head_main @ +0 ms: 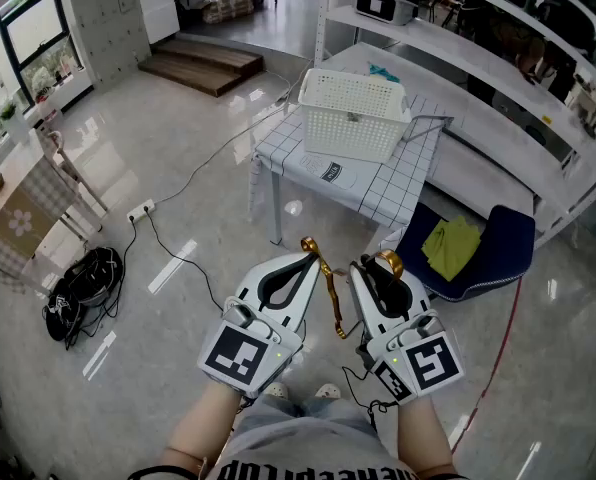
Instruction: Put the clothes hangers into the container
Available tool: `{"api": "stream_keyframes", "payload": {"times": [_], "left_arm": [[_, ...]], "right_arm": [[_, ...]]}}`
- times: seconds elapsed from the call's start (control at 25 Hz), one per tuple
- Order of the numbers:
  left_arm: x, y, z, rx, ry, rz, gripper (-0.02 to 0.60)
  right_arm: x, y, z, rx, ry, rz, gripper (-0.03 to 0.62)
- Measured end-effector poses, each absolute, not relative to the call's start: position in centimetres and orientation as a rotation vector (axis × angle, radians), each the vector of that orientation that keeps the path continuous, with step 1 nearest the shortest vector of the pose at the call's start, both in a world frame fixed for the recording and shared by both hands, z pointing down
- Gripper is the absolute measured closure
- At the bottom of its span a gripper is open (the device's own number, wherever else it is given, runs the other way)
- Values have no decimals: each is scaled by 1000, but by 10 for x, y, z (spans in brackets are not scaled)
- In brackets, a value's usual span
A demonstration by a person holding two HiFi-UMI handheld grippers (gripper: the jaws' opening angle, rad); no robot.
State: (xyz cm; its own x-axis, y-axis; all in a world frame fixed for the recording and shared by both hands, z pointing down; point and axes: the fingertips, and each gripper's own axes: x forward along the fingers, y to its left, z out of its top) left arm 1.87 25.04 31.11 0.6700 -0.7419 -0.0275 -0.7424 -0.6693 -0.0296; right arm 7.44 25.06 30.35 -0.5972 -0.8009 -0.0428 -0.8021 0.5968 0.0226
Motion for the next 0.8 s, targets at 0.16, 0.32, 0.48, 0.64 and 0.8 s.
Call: {"api": "stream_keyframes", "payload": {"times": [0.16, 0.32, 0.48, 0.64, 0.8], "left_arm": [[15, 251, 310, -2836, 1246, 10, 569], [11, 249, 310, -2841, 1235, 14, 569], [8, 248, 310, -2843, 1221, 14, 569], [2, 245, 310, -2848, 1208, 12, 569], [-7, 242, 310, -2852, 1189, 11, 569]], "right_arm": [[69, 250, 302, -1404, 2779, 60, 525], [64, 249, 303, -1412, 2776, 62, 525], [60, 248, 303, -1424, 2772, 67, 525], [54, 246, 303, -1443, 2761, 68, 525], [45, 245, 303, -1477, 2744, 73, 522]]}}
